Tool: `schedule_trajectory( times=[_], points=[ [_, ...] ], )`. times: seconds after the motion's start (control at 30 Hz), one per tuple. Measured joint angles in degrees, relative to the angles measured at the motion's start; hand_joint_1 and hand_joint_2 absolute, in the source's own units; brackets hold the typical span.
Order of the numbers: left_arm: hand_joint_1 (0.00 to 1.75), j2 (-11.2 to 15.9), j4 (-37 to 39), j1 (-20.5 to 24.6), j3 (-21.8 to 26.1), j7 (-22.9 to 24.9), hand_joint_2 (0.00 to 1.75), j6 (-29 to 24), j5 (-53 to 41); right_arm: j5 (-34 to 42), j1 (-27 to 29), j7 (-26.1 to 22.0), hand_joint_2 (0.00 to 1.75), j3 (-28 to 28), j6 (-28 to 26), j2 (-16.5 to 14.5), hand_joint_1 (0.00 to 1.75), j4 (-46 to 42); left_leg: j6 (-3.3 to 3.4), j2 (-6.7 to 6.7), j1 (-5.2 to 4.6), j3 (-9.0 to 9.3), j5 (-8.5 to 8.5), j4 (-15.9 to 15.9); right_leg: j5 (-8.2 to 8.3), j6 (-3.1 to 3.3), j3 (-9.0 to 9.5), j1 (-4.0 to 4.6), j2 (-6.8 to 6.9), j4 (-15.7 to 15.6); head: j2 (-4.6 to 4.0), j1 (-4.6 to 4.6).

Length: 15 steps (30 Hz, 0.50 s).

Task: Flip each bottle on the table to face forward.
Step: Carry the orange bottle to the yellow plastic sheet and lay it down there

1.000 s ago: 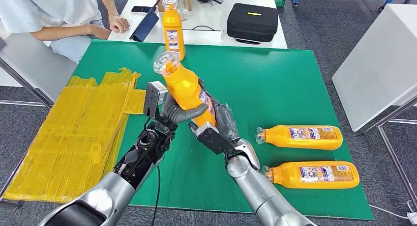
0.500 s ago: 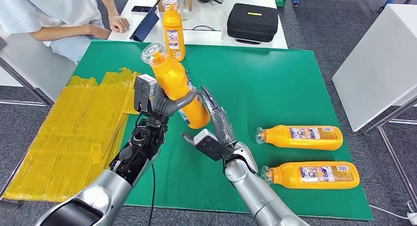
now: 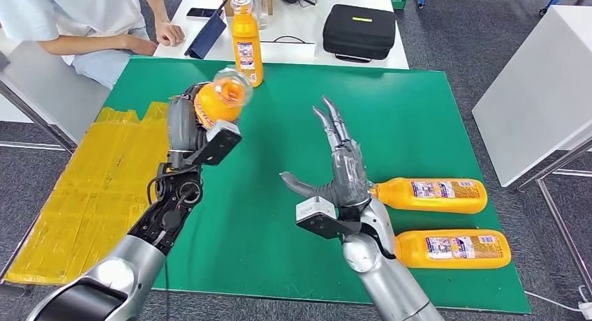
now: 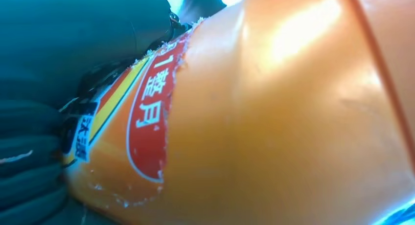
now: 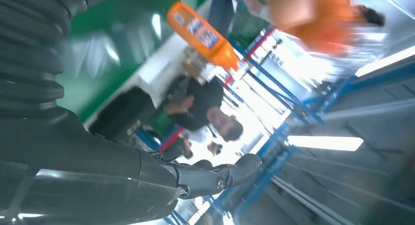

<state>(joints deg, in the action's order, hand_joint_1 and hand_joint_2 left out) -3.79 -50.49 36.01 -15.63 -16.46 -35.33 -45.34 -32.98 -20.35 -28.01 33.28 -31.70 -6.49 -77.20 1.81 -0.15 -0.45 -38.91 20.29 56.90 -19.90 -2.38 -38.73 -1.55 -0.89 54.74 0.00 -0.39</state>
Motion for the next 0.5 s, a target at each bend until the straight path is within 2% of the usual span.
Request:
schedule_trajectory(
  times=[0.07,0.23,0.37,0.5],
  points=[
    [1.75,0.96,2.39,0.88,-0.09,4.03,1.75,-0.03,-10.44,-1.54,0.99,1.12,1.75,-0.16,-0.23,0.92,0.00,-3.52,-0.01,0.02,0.00,0.00,0.00,0.00,0.00,0.01,-0.02,0.00,0.00,0.00,0.00,-0.01],
    [1.75,2.67,11.54,5.23,-1.62,17.51,1.75,1.08,-33.41,-2.93,2.09,3.61,1.75,-1.85,0.92,2.12,0.00,-9.91,-0.01,0.15,0.00,-0.02,-0.02,0.00,0.04,0.03,-0.07,0.00,-0.04,0.01,0.00,-0.01],
    [1.75,3.68,17.75,8.37,-1.87,20.39,1.75,5.58,-37.76,-2.67,2.64,3.89,1.75,-3.11,1.28,2.81,0.00,-12.93,-0.01,0.15,0.00,-0.03,-0.03,0.00,0.05,0.03,-0.06,0.01,-0.04,0.02,0.00,0.00],
    [1.75,5.99,22.61,10.02,-1.58,21.52,1.75,8.97,-40.18,-1.83,3.59,2.99,1.75,-3.73,1.06,3.96,0.00,-14.44,-0.02,0.25,0.00,-0.04,-0.02,0.00,0.05,0.03,-0.09,0.01,-0.06,0.03,0.00,0.00]
  ],
)
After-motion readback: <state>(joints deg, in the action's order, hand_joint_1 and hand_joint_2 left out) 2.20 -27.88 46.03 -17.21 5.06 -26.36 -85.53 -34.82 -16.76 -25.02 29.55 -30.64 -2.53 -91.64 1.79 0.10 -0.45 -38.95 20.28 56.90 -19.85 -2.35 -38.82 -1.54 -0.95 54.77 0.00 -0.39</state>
